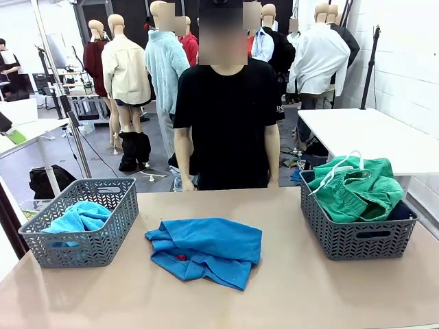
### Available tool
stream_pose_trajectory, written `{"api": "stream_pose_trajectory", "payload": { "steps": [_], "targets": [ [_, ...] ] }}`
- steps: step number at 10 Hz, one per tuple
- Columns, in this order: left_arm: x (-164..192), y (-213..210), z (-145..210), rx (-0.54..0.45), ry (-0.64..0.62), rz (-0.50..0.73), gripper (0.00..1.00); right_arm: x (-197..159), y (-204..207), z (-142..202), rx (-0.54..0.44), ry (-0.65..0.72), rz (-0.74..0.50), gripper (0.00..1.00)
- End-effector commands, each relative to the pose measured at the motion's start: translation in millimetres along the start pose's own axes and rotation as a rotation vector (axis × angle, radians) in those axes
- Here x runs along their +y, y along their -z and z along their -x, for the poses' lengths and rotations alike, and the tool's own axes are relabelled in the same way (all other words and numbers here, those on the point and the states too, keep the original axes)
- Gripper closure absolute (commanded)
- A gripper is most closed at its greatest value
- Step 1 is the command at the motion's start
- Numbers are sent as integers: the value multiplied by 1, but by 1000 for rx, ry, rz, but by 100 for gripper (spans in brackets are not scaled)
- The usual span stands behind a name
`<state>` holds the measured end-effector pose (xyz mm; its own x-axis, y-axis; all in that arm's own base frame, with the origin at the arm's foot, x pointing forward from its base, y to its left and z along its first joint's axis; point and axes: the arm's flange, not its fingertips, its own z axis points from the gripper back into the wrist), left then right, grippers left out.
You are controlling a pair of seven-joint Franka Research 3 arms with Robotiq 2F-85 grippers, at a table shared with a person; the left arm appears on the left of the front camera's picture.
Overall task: Sort the tops and bottoms.
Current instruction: Lift clothes from the center of the table with your right hand.
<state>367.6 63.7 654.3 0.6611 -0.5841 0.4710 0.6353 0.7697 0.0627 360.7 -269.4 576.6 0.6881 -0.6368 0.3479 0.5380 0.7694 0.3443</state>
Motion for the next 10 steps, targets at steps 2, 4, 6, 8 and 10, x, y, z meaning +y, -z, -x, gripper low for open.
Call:
{"api": "stream_pose_trajectory", "payload": {
  "steps": [2,4,6,8,10],
  "targets": [
    [0,4,-1,15,-3,-4,0,-1,0,1,6,-14,13,0],
    [0,4,-1,15,-3,-4,0,-1,0,1,6,-14,13,0],
    [29,-22,15,-54,-48,-61,0,0,0,0,0,0,0,0],
    [75,-71,45,-123,-118,-291,0,15,-36,-1,-136,-41,-51,0],
    [98,-90,61,-153,-180,-345,0,119,-81,-11,-267,-337,-67,0]
  ]
}}
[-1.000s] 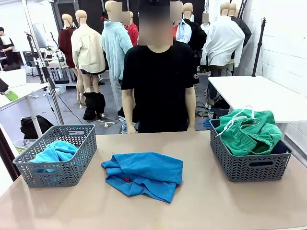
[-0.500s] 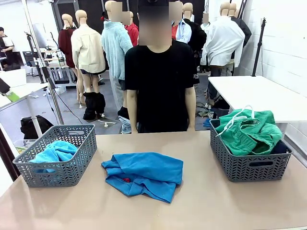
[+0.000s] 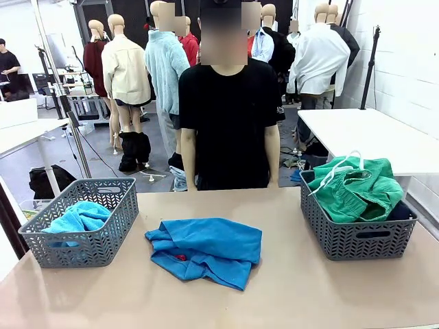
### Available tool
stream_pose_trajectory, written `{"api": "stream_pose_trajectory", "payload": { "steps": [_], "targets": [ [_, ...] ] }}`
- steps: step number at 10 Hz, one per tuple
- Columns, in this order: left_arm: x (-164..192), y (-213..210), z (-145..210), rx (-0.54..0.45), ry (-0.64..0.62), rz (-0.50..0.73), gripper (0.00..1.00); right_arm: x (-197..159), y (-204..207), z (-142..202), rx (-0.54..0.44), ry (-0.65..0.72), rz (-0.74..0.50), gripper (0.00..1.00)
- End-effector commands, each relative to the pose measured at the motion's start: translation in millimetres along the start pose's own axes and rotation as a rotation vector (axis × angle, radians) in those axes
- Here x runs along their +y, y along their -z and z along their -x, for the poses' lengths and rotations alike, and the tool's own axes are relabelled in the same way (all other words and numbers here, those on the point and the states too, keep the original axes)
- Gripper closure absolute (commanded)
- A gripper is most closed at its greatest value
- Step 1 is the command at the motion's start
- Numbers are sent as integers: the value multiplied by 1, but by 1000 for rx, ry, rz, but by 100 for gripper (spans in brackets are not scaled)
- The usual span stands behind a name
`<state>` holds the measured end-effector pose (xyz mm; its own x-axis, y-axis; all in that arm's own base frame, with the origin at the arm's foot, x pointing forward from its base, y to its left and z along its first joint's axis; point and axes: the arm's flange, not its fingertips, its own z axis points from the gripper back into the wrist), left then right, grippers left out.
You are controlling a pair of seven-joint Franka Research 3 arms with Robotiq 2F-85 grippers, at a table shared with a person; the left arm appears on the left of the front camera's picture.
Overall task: Sort the tops and bottoms.
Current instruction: Lift clothes from the center of the table with your right hand.
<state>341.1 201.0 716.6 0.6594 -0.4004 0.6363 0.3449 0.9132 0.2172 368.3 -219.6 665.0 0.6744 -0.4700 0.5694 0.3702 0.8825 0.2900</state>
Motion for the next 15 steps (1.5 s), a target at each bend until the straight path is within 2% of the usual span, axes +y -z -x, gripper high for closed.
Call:
{"api": "stream_pose_trajectory", "payload": {
  "steps": [1,2,4,5,6,7,9,11,13,14,15],
  "targets": [
    [4,12,2,2,15,-105,0,97,-35,-26,-138,-296,-40,0],
    [1,20,10,27,26,-118,0,152,-61,-31,-166,-483,-106,0],
    [13,22,25,14,-67,-55,0,248,-73,-27,-136,-785,-224,0],
    [18,18,41,14,-116,-54,0,302,-74,-13,-75,-944,-270,0],
    [22,15,49,34,-119,-78,0,335,-68,-3,-32,-1032,-281,0],
    [15,25,27,22,-52,-54,0,365,-56,17,37,-1149,-298,0],
    [15,25,27,22,-52,-54,0,403,-12,70,178,-1308,-264,0],
    [15,25,27,22,-52,-54,0,424,49,127,311,-1388,-281,0],
    [15,25,27,22,-52,-54,0,420,84,173,312,-1426,-253,0],
    [15,25,27,22,-52,-54,0,432,60,141,340,-1366,-286,0],
    [15,25,27,22,-52,-54,0,432,60,141,340,-1366,-286,0]
  ]
}}
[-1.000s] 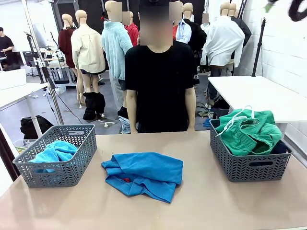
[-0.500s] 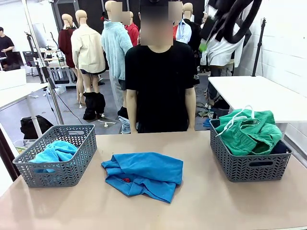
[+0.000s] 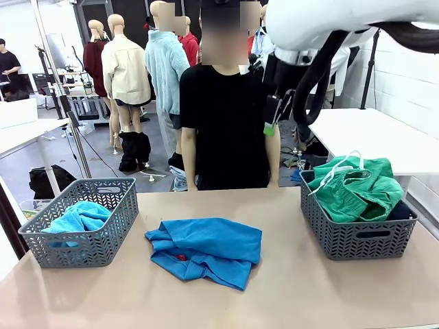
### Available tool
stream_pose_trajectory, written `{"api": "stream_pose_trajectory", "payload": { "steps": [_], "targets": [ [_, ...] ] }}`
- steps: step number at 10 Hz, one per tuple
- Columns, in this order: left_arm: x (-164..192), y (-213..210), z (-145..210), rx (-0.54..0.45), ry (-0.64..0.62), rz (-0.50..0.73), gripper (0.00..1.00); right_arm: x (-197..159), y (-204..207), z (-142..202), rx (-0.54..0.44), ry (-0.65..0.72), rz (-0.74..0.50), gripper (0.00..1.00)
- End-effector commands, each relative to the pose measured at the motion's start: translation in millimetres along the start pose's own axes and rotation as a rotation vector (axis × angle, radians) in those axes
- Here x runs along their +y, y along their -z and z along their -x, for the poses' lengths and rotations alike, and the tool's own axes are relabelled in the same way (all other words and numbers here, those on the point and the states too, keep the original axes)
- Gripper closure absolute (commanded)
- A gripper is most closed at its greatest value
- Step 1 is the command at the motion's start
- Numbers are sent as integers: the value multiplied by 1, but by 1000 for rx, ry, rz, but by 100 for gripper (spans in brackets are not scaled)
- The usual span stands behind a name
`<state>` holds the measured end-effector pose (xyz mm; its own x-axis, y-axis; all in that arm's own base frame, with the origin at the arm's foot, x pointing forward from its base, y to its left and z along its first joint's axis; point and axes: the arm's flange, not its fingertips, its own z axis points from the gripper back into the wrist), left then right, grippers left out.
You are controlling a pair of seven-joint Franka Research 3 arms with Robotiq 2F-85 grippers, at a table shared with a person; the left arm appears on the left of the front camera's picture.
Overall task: Sort the tops and bottoms.
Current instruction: Lift clothes from the center of the table with your right hand.
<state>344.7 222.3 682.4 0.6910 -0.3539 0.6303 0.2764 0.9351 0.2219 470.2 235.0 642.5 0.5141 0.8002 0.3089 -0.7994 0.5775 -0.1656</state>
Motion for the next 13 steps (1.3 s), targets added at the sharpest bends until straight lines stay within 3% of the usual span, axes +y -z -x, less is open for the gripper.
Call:
{"api": "stream_pose_trajectory", "payload": {
  "steps": [1,5,7,11,12,13],
  "targets": [
    [2,-1,-1,-2,-1,-3,0,-9,-21,-1,-16,17,-2,0],
    [2,-1,-1,-2,-1,-3,0,-9,-27,-3,-24,12,16,0],
    [2,-1,-1,-2,-1,-3,0,1,31,-76,77,-153,-71,0],
    [2,-1,-1,-2,-1,-3,0,57,163,-124,202,-323,-235,0],
    [2,-1,-1,-2,-1,-3,0,67,197,-135,295,-338,-230,0],
    [2,-1,-1,-2,-1,-3,0,78,219,-135,293,-388,-311,0]
  ]
}}
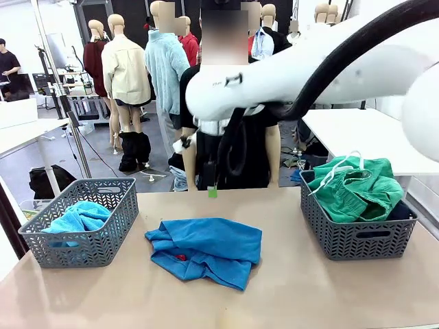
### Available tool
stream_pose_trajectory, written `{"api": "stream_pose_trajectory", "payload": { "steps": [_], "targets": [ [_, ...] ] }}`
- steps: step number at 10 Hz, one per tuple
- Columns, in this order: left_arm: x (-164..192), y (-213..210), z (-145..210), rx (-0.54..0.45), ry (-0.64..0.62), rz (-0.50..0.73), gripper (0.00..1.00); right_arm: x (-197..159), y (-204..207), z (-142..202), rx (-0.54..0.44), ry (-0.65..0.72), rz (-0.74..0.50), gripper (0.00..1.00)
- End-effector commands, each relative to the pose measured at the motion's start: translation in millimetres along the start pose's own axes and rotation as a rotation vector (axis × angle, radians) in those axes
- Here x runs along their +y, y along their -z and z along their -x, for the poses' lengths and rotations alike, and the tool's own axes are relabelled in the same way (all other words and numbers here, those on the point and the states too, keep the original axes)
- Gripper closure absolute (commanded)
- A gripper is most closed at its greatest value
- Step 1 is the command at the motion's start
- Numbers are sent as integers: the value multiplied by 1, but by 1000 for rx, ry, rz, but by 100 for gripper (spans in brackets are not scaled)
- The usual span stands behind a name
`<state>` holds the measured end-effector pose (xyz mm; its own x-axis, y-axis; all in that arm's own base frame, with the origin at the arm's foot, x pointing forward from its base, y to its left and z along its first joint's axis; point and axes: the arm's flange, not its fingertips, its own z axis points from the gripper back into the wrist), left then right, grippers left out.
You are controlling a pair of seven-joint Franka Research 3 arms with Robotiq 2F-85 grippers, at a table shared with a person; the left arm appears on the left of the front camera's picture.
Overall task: Sort the tops and bottoms.
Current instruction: Lift clothes from the center of the table with your right hand.
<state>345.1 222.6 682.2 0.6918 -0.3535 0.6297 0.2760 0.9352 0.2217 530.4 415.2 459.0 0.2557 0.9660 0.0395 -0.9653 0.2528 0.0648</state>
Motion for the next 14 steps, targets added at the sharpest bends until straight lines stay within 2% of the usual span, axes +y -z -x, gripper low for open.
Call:
{"api": "stream_pose_trajectory", "payload": {
  "steps": [1,2,3,4,7,11,12,14],
  "targets": [
    [2,-1,-1,-3,0,-3,0,-10,5,-14,3,-82,-38,0],
    [2,-1,-1,-3,0,-3,0,-11,15,-13,-11,-65,-30,0],
    [2,-1,-1,-3,0,-3,0,-7,32,-12,15,-35,-40,0],
    [2,-1,-1,-3,0,-3,0,-2,44,-15,-13,-65,-73,0],
    [2,-1,-1,-3,0,-3,0,11,74,-14,18,-118,-148,0],
    [2,-1,-1,-3,0,-3,0,21,105,-4,83,-85,-202,0],
    [2,-1,-1,-3,0,-3,0,15,110,-3,83,-85,-217,0],
    [2,-1,-1,-3,0,-3,0,8,109,-5,123,-27,-162,0]
  ]
}}
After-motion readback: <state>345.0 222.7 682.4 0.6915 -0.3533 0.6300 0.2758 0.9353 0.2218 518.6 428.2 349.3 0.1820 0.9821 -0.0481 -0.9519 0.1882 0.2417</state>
